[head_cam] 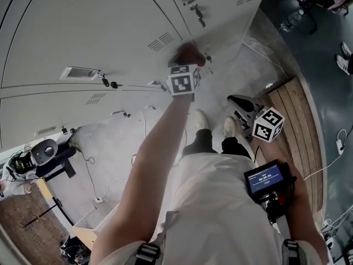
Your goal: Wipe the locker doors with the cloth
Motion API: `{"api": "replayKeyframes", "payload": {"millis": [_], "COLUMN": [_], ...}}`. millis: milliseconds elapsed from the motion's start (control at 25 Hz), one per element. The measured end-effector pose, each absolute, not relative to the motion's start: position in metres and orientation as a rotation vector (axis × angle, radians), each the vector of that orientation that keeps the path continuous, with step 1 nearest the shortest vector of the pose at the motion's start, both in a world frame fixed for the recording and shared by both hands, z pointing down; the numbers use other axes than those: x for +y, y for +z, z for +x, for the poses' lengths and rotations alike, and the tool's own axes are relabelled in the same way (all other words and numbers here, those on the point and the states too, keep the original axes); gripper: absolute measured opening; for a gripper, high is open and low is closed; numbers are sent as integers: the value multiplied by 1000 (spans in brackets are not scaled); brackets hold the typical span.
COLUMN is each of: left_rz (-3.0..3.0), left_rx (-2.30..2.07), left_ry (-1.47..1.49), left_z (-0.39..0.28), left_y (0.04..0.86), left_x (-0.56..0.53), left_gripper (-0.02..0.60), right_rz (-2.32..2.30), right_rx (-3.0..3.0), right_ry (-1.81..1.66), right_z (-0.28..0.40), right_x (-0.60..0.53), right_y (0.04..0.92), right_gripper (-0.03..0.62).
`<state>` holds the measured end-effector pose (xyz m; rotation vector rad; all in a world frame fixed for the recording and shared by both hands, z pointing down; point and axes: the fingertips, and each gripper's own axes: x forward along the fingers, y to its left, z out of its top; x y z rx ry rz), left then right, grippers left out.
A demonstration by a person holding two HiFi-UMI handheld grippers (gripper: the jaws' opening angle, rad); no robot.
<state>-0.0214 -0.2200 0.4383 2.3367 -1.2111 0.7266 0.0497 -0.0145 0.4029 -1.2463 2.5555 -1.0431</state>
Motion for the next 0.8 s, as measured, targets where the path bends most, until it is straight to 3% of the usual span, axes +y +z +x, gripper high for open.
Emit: {"api": "replayKeyframes", "payload": {"millis": [600, 800], "left_rz": [1741, 1688], "left_rx": [-1616, -1647], "left_ry": [750, 633], "left_z": [-281, -320], "left_y": [529, 529], "left_x": [-168, -178], "left_gripper": [71, 71], "right_rz": [-1098, -1066], "right_rx": [2634, 2633], "right_ry": [-1085, -1066], "right_z": [2, -9], "right_x": [-31, -49], "right_y": [406, 413], "right_gripper": [18, 18]}}
